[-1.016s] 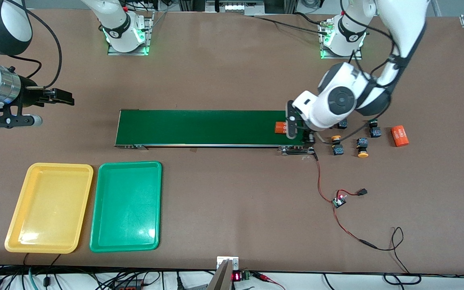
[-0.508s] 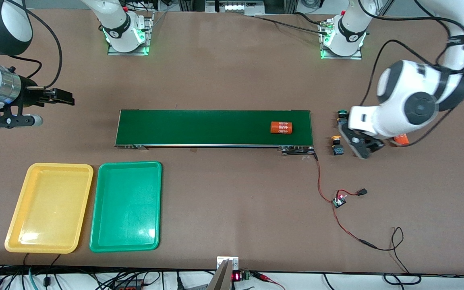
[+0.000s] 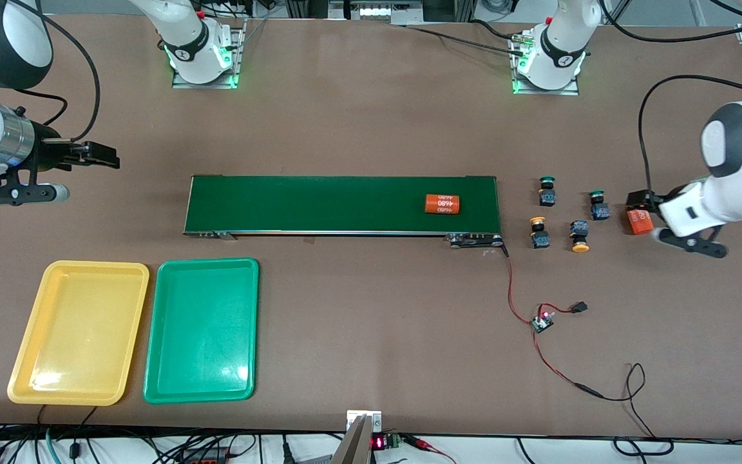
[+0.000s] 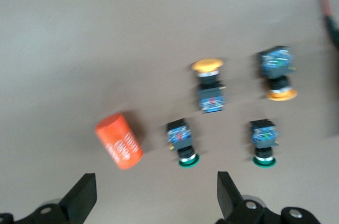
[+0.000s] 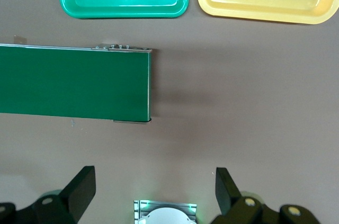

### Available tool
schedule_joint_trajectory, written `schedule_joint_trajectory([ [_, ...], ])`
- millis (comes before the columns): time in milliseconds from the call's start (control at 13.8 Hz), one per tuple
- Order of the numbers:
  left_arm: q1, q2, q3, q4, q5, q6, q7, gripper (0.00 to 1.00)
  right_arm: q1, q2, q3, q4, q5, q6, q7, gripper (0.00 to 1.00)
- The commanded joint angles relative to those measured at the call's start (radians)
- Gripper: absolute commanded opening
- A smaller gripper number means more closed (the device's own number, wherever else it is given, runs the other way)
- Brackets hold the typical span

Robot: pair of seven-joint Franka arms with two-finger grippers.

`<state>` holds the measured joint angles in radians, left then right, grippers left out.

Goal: Sort buttons by color to trays
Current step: 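Grasp the second orange cylinder with the left gripper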

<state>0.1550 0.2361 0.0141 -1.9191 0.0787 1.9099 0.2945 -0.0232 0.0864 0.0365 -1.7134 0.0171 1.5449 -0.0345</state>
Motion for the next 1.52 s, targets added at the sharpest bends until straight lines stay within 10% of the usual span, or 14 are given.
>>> schedule_joint_trajectory([
  [0, 0.004, 0.018, 0.056, -0.049, -0.002, 0.041, -0.179, 1.0, 0.0, 0.0, 0.002, 0.001, 0.015, -0.009, 0.013, 1.0],
  [944, 0.098, 0.181, 0.079, -0.296, 0.004, 0.581, -0.202, 0.99, -0.003, 0.006, 0.0, 0.001, 0.015, -0.029, 0.011, 1.0],
  [1161, 0.098, 0.174, 0.076, -0.282, 0.004, 0.539, -0.183, 0.35, -0.003, 0.006, 0.002, 0.001, 0.015, -0.029, 0.011, 1.0],
  [1452, 0.098, 0.118, 0.047, -0.218, 0.006, 0.378, -0.173, 0.22, -0.003, 0.006, 0.0, 0.001, 0.015, -0.029, 0.011, 1.0],
])
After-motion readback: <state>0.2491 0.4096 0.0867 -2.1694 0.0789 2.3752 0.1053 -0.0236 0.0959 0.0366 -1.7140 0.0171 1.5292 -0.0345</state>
